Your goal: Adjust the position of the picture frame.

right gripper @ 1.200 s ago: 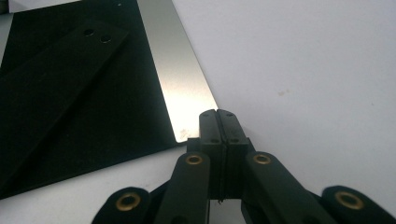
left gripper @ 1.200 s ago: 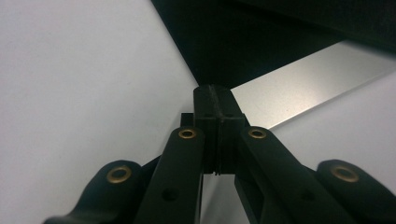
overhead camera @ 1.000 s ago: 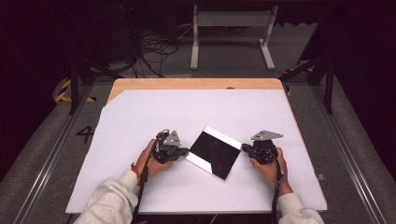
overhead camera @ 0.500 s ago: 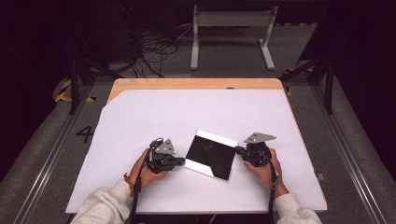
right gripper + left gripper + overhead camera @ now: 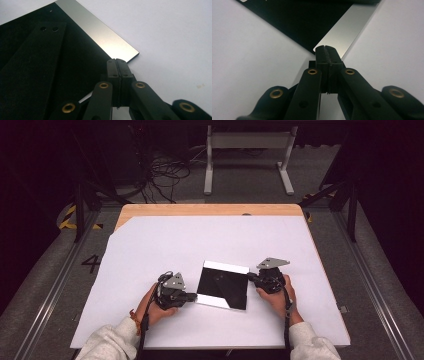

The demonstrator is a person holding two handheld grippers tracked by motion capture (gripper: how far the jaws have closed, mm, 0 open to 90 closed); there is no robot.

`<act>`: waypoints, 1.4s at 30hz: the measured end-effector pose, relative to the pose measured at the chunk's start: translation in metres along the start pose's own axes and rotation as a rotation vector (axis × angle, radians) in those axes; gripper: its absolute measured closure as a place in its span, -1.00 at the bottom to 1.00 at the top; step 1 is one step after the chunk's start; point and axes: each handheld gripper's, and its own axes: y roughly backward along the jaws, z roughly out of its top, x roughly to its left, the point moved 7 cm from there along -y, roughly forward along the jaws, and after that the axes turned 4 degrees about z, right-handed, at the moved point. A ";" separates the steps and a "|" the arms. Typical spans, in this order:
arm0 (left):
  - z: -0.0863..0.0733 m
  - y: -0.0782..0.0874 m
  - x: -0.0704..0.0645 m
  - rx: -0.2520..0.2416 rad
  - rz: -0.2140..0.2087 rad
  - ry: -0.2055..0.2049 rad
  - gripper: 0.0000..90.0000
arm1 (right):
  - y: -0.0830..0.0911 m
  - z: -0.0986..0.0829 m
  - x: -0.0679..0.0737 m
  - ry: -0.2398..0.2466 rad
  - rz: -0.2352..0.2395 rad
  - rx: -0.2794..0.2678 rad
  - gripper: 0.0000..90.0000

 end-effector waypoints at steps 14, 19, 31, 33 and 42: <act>-0.003 0.003 -0.008 0.010 -0.016 -0.028 0.99 | -0.011 0.009 0.001 0.019 0.002 -0.003 1.00; -0.003 0.004 -0.011 0.015 -0.012 -0.042 0.99 | -0.013 0.011 0.001 0.023 0.000 -0.002 1.00; -0.004 0.003 -0.010 0.020 -0.006 -0.087 0.99 | 0.003 -0.005 0.022 0.065 0.041 0.015 1.00; -0.003 0.003 -0.011 0.023 0.000 -0.091 0.99 | 0.007 -0.008 0.027 0.067 0.050 0.025 1.00; -0.003 0.003 -0.011 0.028 0.003 -0.093 0.99 | 0.018 -0.017 0.040 0.095 0.095 0.067 1.00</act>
